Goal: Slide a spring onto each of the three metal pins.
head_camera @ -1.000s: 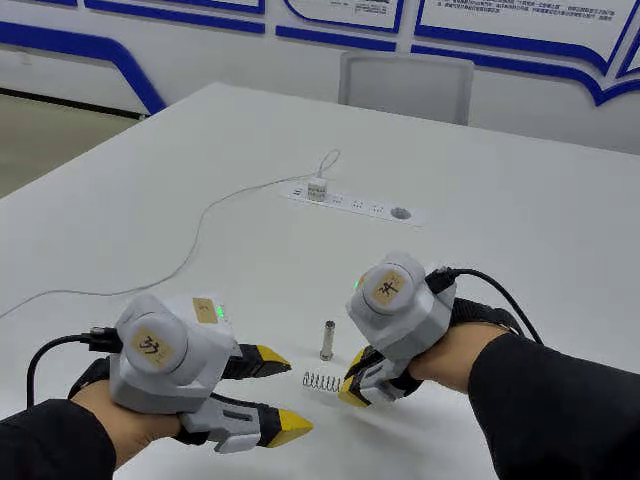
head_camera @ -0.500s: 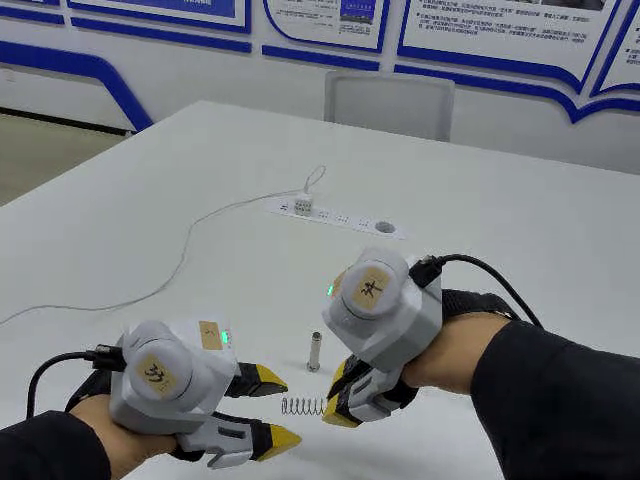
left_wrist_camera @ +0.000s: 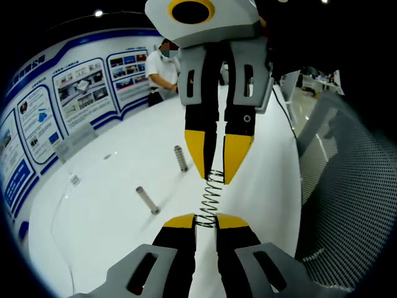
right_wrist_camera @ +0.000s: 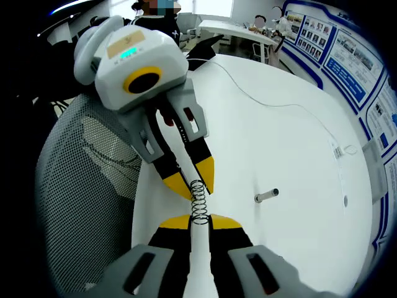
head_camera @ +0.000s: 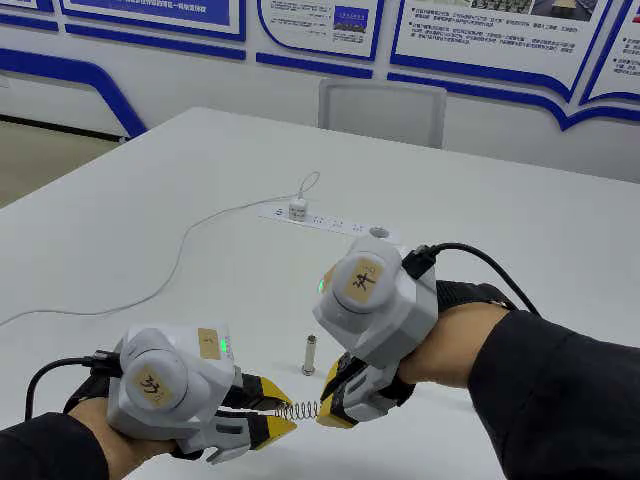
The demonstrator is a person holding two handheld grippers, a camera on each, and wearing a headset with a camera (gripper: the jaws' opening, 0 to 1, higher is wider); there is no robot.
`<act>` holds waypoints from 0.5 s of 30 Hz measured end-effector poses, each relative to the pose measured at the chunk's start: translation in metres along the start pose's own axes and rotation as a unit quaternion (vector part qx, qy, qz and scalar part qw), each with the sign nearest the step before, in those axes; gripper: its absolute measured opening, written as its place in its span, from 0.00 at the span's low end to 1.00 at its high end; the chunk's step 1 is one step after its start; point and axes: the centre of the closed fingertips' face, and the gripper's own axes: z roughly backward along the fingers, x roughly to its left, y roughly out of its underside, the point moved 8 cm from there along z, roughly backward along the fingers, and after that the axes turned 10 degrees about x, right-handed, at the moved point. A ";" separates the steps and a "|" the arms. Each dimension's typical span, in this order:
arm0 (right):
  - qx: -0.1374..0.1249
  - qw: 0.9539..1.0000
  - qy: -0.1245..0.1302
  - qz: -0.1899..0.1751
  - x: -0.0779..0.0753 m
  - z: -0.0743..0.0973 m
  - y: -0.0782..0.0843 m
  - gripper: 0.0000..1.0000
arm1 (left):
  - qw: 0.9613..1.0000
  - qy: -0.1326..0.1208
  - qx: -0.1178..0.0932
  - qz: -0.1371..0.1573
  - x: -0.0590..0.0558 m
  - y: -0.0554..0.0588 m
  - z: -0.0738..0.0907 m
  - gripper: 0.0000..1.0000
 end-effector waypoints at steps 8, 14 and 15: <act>-0.032 0.999 0.007 0.006 0.001 0.010 -0.014 0.11 | 1.000 0.003 -0.004 0.009 0.000 0.000 0.001 0.11; -0.050 0.999 0.011 0.010 0.002 0.012 -0.021 0.11 | 1.000 0.006 -0.006 0.014 -0.001 -0.001 0.001 0.11; -0.054 0.998 0.011 0.010 0.003 0.012 -0.022 0.11 | 1.000 0.007 -0.007 0.015 -0.001 -0.001 0.001 0.11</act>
